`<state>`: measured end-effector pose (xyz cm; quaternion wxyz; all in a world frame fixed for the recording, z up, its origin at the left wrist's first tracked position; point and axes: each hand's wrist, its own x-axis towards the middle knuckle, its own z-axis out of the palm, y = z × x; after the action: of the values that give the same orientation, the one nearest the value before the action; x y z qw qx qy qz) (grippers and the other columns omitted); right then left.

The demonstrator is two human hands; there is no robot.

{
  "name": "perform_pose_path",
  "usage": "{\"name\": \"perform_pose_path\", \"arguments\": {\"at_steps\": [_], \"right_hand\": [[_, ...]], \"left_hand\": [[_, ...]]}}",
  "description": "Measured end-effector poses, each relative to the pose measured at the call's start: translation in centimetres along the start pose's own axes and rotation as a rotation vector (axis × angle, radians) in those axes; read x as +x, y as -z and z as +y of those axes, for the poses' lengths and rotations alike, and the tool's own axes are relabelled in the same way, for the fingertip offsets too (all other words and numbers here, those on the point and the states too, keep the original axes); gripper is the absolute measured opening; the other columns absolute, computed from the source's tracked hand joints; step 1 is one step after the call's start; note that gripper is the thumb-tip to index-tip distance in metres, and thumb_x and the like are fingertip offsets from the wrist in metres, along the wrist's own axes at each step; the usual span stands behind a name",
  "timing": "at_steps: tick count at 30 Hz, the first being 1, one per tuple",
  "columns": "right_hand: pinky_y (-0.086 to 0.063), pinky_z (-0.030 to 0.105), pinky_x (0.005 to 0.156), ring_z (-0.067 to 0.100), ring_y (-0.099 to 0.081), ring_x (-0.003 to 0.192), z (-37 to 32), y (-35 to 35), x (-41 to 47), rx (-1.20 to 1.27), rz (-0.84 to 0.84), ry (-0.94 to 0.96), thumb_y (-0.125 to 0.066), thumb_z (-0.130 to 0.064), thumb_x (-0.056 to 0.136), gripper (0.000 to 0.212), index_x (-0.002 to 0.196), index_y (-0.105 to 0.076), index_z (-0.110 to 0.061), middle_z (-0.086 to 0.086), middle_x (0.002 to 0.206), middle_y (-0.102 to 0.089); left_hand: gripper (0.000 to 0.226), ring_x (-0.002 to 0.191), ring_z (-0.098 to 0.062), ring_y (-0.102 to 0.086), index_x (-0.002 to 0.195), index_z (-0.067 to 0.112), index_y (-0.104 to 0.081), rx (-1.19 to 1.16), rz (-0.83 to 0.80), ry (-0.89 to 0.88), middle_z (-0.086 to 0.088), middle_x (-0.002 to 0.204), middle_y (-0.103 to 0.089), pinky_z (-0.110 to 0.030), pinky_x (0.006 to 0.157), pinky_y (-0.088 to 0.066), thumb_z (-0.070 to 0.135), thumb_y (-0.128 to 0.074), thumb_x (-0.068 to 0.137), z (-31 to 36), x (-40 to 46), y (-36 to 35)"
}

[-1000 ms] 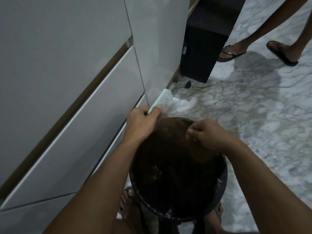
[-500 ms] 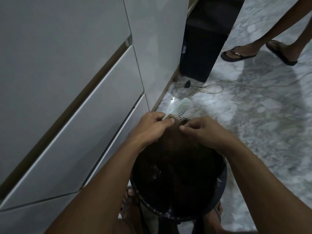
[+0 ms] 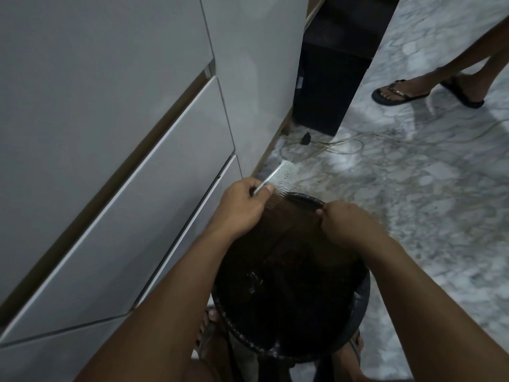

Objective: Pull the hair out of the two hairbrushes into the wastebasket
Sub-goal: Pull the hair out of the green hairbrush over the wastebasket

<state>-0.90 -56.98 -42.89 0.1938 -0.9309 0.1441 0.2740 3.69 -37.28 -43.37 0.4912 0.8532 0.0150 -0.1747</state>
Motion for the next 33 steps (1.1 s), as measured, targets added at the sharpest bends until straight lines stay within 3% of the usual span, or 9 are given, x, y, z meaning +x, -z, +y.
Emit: {"name": "perform_pose_path", "arguments": {"at_steps": [4, 9, 13, 16, 18, 24, 28, 31, 33], "right_hand": [[-0.047, 0.048, 0.096, 0.035, -0.059, 0.11, 0.4, -0.1, 0.0, -0.071, -0.003, -0.077, -0.039, -0.033, 0.099, 0.038, 0.117, -0.059, -0.008, 0.019, 0.121, -0.061], [-0.048, 0.04, 0.092, 0.032, -0.059, 0.109, 0.0, -0.1, -0.5, -0.026, -0.039, 0.026, -0.05, -0.028, 0.095, 0.026, 0.112, -0.064, -0.014, 0.015, 0.12, -0.064], [-0.049, 0.031, 0.092, 0.017, -0.061, 0.106, -1.2, 1.1, -1.4, 0.316, -0.15, 0.162, -0.075, -0.018, 0.078, 0.046, 0.123, -0.062, -0.017, -0.001, 0.116, -0.065], [-0.052, 0.04, 0.097, 0.021, -0.068, 0.103, -1.9, 1.4, -1.9, 0.725, -0.266, 0.264, -0.072, -0.002, 0.077, 0.042, 0.117, -0.067, -0.014, 0.004, 0.111, -0.073], [-0.051, 0.042, 0.1, 0.02, -0.069, 0.104, -1.9, 1.2, -2.0, 0.82, -0.305, 0.307, -0.068, 0.003, 0.081, 0.039, 0.116, -0.068, -0.014, 0.004, 0.11, -0.074], [-0.051, 0.051, 0.097, 0.034, -0.069, 0.099, -1.7, 0.2, -1.4, 0.777, -0.298, 0.29, -0.068, -0.016, 0.087, 0.013, 0.097, -0.073, -0.009, 0.014, 0.101, -0.075], [-0.053, 0.038, 0.079, 0.022, -0.069, 0.077, -1.7, 0.6, -1.5, 0.668, -0.276, 0.285, -0.059, -0.034, 0.093, 0.029, 0.082, -0.073, -0.011, -0.004, 0.078, -0.075], [-0.054, 0.037, 0.081, 0.017, -0.071, 0.083, -1.7, 0.4, -1.4, 0.567, -0.248, 0.324, -0.051, -0.034, 0.098, 0.036, 0.077, -0.071, -0.012, -0.007, 0.092, -0.077], [-0.054, 0.034, 0.083, 0.014, -0.071, 0.085, -1.6, 0.4, -1.3, 0.449, -0.244, 0.325, -0.051, -0.035, 0.098, 0.036, 0.073, -0.071, -0.02, -0.002, 0.094, -0.077]], "left_hand": [[0.027, 0.066, -0.018, -0.06, 0.086, 0.019, -0.07, 0.031, 0.035, -0.03, 0.002, 0.073, -0.065, -0.031, 0.064, -0.045, 0.042, -0.056, 0.094, 0.0, 0.1, 0.2], [0.028, 0.061, -0.017, -0.057, 0.088, 0.021, -0.072, -0.016, -0.015, 0.0, 0.007, 0.064, -0.06, -0.031, 0.061, -0.043, 0.045, -0.058, 0.092, 0.2, -0.2, 0.2], [0.026, 0.061, -0.013, -0.058, 0.097, 0.023, -0.073, -0.028, -0.087, -0.01, 0.008, 0.067, -0.06, -0.028, 0.059, -0.042, 0.043, -0.056, 0.095, 0.7, -0.6, -0.1], [0.025, 0.056, -0.01, -0.057, 0.099, 0.023, -0.074, -0.052, -0.098, -0.012, 0.009, 0.065, -0.059, -0.026, 0.057, -0.041, 0.042, -0.058, 0.094, 0.9, -0.7, -0.5], [0.024, 0.053, -0.007, -0.055, 0.102, 0.023, -0.074, -0.068, -0.085, -0.014, 0.011, 0.063, -0.058, -0.026, 0.057, -0.041, 0.04, -0.059, 0.095, 1.0, -0.7, -0.6], [0.029, 0.054, -0.011, -0.056, 0.104, 0.018, -0.073, -0.073, -0.019, -0.029, 0.008, 0.065, -0.06, -0.026, 0.055, -0.04, 0.041, -0.058, 0.094, 0.8, -0.5, -0.3], [0.037, 0.054, -0.017, -0.054, 0.096, 0.018, -0.073, -0.079, 0.12, -0.003, 0.006, 0.058, -0.057, -0.034, 0.059, -0.043, 0.049, -0.054, 0.089, 0.2, 0.4, 0.5], [0.037, 0.056, -0.023, -0.056, 0.089, 0.019, -0.071, -0.064, 0.189, 0.005, -0.001, 0.065, -0.064, -0.045, 0.06, -0.05, 0.051, -0.052, 0.089, -0.1, 0.7, 1.1], [0.036, 0.06, -0.024, -0.059, 0.088, 0.017, -0.07, -0.045, 0.221, 0.015, -0.004, 0.071, -0.067, -0.042, 0.064, -0.052, 0.047, -0.052, 0.094, 0.0, 0.6, 1.2]]}}
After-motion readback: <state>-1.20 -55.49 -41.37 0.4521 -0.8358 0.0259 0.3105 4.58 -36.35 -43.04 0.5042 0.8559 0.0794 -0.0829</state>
